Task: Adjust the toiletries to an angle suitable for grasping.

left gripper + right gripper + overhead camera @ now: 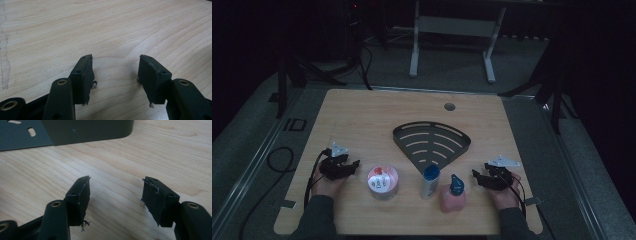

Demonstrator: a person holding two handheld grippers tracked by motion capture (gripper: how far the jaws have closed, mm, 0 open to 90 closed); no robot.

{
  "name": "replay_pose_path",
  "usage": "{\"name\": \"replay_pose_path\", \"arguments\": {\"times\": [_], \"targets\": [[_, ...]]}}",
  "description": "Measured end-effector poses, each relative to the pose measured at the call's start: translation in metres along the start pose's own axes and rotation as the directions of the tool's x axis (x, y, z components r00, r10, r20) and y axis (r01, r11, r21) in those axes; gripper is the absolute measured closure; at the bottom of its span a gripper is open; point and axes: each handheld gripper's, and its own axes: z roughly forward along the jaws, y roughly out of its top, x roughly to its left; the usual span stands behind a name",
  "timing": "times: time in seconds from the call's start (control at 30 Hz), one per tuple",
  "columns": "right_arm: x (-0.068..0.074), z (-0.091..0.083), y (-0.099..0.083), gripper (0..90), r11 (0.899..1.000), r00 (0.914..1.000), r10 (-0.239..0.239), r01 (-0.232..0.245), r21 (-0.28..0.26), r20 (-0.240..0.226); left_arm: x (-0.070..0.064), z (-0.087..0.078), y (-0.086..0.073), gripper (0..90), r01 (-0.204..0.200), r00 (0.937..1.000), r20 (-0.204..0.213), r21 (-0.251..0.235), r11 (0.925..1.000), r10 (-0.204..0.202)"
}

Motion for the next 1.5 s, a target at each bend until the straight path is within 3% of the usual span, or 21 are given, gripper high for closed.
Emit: {"name": "replay_pose_path", "arguments": {"times": [0.33, 0.43, 0.47, 0.6, 0.7, 0.93, 1.3, 1.5], "targets": [[0.003, -0.007, -0.001, 44.9, 1.000, 0.9995, -0.021, 0.021, -0.009, 0.023, -0.001, -0.002, -0.001, 46.5, -0.019, 0.9997, -0.013, 0.003, 0.9998, 0.019], [0.007, -0.011, 0.000, 50.4, 0.999, 0.9991, -0.033, 0.033, -0.011, 0.025, 0.000, -0.002, -0.001, 46.6, -0.017, 0.9997, -0.016, 0.004, 0.9998, 0.017], [0.008, -0.013, 0.001, 55.4, 0.999, 0.9993, -0.033, 0.033, -0.014, 0.018, 0.000, -0.002, -0.001, 46.7, -0.015, 0.9998, -0.016, 0.003, 0.9999, 0.015], [0.018, -0.028, 0.006, 89.7, 0.996, 0.9967, -0.072, 0.070, -0.057, -0.037, 0.000, -0.002, -0.001, 46.9, -0.014, 0.9997, -0.018, 0.002, 0.9999, 0.014], [0.023, -0.033, 0.008, 89.9, 0.994, 0.9943, -0.090, 0.086, -0.067, -0.056, 0.000, -0.002, -0.001, 46.9, -0.018, 0.9997, -0.019, 0.002, 0.9998, 0.018], [0.049, -0.056, 0.008, 89.9, 0.983, 0.9818, -0.168, 0.160, -0.090, -0.089, 0.001, -0.002, -0.002, 46.6, -0.009, 0.9999, -0.008, -0.001, 1.0000, 0.009], [0.066, -0.086, 0.000, 89.9, 0.978, 0.9729, -0.182, 0.165, -0.125, -0.143, 0.002, -0.002, -0.002, 46.4, -0.001, 1.0000, -0.003, -0.004, 1.0000, 0.001], [0.082, -0.105, 0.001, 89.9, 0.969, 0.9605, -0.209, 0.178, -0.168, -0.184, 0.002, -0.002, -0.002, 46.0, 0.004, 1.0000, -0.003, -0.004, 1.0000, -0.004]]}}
